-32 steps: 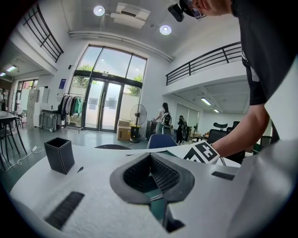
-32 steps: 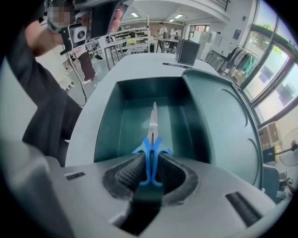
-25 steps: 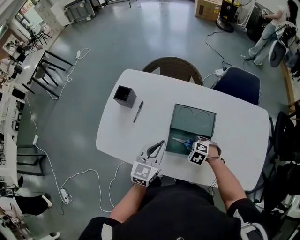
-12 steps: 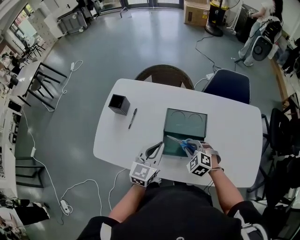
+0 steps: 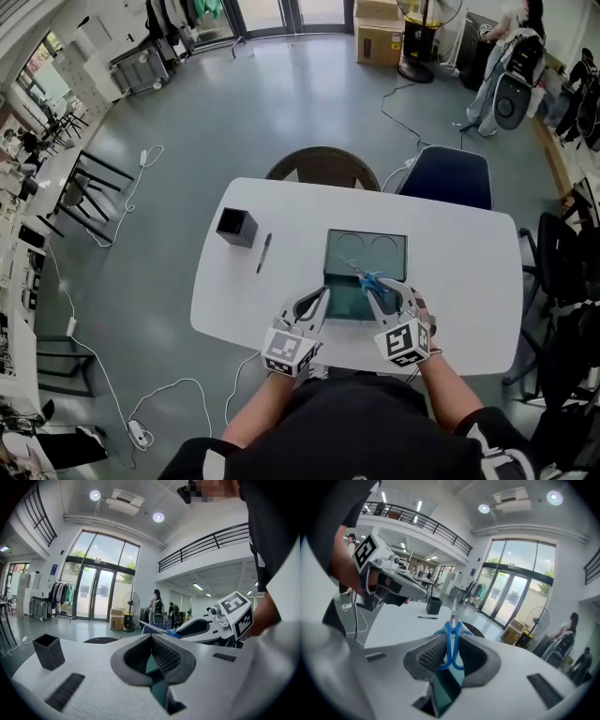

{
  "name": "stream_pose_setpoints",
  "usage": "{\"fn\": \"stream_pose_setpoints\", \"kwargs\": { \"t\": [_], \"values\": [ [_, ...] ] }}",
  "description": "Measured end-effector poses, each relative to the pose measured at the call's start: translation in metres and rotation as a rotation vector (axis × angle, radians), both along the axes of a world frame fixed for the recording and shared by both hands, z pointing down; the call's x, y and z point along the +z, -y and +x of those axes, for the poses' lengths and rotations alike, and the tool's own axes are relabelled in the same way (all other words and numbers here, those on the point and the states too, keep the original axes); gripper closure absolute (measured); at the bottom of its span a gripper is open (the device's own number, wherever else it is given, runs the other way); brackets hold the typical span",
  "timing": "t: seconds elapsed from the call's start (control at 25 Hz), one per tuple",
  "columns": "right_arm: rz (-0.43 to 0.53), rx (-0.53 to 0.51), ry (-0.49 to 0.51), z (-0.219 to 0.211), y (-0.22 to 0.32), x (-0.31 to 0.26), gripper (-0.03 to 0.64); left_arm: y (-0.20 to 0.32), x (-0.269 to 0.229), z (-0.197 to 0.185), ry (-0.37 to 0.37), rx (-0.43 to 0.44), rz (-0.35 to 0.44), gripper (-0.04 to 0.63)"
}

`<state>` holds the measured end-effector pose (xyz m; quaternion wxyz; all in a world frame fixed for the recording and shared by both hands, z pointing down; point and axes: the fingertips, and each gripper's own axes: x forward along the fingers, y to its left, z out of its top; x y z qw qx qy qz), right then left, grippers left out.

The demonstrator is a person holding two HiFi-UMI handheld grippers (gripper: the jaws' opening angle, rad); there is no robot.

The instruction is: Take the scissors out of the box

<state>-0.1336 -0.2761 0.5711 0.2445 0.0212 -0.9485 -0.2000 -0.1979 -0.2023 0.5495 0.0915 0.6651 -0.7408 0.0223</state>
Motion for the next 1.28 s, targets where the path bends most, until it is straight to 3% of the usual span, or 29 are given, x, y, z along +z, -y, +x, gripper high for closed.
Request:
{"fn": "stream_pose_setpoints", "kwargs": {
  "t": [0.32, 0.68, 0.84, 1.28],
  "values": [
    [-0.194, 0.132, 0.331, 0.007, 0.008, -0.057, 0.523, 0.011, -0.026, 0.003, 0.058, 0.022, 0.043, 0.583],
    [-0.373, 0.299, 0.600, 0.044, 0.041, -0.091, 0.523, 0.015, -0.032, 0.012, 0.082, 0.048, 0.059, 0.583],
    [-0.359, 0.350, 0.626, 0.061, 0.053, -0.091, 0.523, 0.014, -0.032, 0.017, 0.086, 0.051, 0.067, 0.583],
    [-0.290, 0.334, 0.602, 0.063, 0.050, -0.095, 0.525, 0.008, -0.026, 0.016, 0.078, 0.048, 0.063, 0.583]
  ]
}}
